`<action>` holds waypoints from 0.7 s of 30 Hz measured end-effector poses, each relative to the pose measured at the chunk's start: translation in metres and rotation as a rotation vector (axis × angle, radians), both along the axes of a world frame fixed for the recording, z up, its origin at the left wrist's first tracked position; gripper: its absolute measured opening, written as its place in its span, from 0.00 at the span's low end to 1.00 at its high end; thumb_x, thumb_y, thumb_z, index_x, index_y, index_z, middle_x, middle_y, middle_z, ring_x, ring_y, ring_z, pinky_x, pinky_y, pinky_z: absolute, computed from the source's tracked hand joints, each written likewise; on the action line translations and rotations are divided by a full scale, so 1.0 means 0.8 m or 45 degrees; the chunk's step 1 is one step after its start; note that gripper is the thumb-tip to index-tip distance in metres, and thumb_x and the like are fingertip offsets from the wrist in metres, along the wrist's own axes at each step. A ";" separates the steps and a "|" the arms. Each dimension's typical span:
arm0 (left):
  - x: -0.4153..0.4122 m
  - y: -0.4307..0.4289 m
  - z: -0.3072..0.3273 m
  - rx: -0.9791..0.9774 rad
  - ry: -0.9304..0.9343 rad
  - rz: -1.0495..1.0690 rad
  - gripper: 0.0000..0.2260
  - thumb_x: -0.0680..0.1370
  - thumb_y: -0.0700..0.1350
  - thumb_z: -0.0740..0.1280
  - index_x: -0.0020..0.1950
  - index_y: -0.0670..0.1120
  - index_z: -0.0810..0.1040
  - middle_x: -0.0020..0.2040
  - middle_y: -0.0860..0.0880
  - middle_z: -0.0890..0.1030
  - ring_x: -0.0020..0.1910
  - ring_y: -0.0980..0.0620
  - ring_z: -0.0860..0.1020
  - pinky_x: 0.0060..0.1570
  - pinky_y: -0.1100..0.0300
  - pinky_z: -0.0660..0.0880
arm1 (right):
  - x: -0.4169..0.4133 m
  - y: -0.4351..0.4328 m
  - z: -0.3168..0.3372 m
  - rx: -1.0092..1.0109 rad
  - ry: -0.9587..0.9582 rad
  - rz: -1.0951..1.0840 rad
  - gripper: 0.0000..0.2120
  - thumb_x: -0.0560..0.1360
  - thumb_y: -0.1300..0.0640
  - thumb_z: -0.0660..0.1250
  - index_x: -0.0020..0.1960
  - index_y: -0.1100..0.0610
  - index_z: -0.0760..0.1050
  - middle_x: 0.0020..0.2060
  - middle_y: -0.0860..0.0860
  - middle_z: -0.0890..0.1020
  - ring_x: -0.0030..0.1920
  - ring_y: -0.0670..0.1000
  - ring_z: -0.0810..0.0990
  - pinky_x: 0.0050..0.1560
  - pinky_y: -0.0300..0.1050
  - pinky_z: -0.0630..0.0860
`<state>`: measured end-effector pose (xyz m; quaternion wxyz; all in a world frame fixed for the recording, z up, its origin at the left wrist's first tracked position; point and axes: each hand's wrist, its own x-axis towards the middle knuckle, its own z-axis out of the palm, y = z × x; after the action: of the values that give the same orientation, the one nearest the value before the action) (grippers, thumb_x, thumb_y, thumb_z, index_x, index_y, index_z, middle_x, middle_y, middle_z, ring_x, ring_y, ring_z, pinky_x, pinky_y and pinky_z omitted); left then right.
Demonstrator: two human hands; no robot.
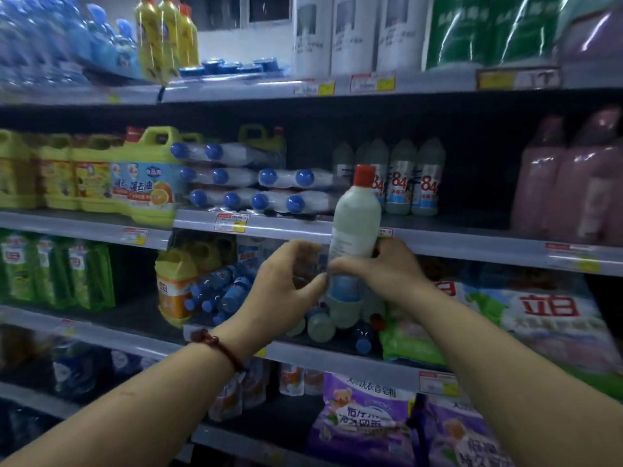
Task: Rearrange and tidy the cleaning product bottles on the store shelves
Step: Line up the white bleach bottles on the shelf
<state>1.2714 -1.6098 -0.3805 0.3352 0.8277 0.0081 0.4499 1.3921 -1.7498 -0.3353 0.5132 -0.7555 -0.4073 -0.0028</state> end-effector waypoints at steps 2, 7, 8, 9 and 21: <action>0.004 -0.021 0.010 0.105 0.011 0.036 0.21 0.74 0.46 0.75 0.65 0.49 0.76 0.55 0.52 0.80 0.49 0.57 0.81 0.48 0.56 0.81 | -0.006 -0.009 0.018 0.002 0.049 -0.065 0.15 0.63 0.46 0.80 0.46 0.50 0.85 0.40 0.44 0.86 0.41 0.42 0.84 0.39 0.39 0.79; 0.029 -0.081 0.042 0.094 -0.029 0.131 0.44 0.69 0.51 0.80 0.79 0.50 0.60 0.65 0.54 0.75 0.60 0.58 0.75 0.61 0.64 0.74 | -0.019 -0.026 0.045 0.050 -0.019 -0.181 0.17 0.72 0.39 0.73 0.46 0.53 0.83 0.39 0.48 0.85 0.41 0.47 0.83 0.44 0.45 0.81; 0.036 -0.086 0.052 0.085 -0.059 0.148 0.43 0.68 0.49 0.80 0.79 0.50 0.62 0.64 0.54 0.76 0.60 0.58 0.76 0.60 0.63 0.75 | -0.021 -0.029 0.051 0.036 -0.012 -0.159 0.17 0.73 0.39 0.70 0.47 0.54 0.82 0.40 0.49 0.85 0.43 0.48 0.83 0.45 0.46 0.80; 0.042 -0.087 0.062 0.060 -0.076 0.143 0.39 0.68 0.48 0.80 0.76 0.49 0.65 0.60 0.53 0.79 0.57 0.58 0.77 0.57 0.64 0.77 | -0.020 -0.031 0.056 0.036 0.039 -0.122 0.18 0.74 0.38 0.69 0.49 0.54 0.82 0.42 0.49 0.85 0.45 0.49 0.83 0.48 0.46 0.80; 0.109 -0.068 0.132 -0.613 0.148 -0.652 0.19 0.74 0.34 0.74 0.64 0.41 0.79 0.56 0.41 0.85 0.56 0.41 0.84 0.56 0.47 0.81 | 0.070 -0.106 0.091 0.404 0.463 0.305 0.16 0.76 0.64 0.71 0.62 0.58 0.74 0.52 0.61 0.85 0.53 0.59 0.85 0.54 0.60 0.82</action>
<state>1.3590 -1.6645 -0.2752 0.6215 0.7244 -0.0749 0.2887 1.4481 -1.8345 -0.2629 0.6867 -0.5999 -0.3895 0.1300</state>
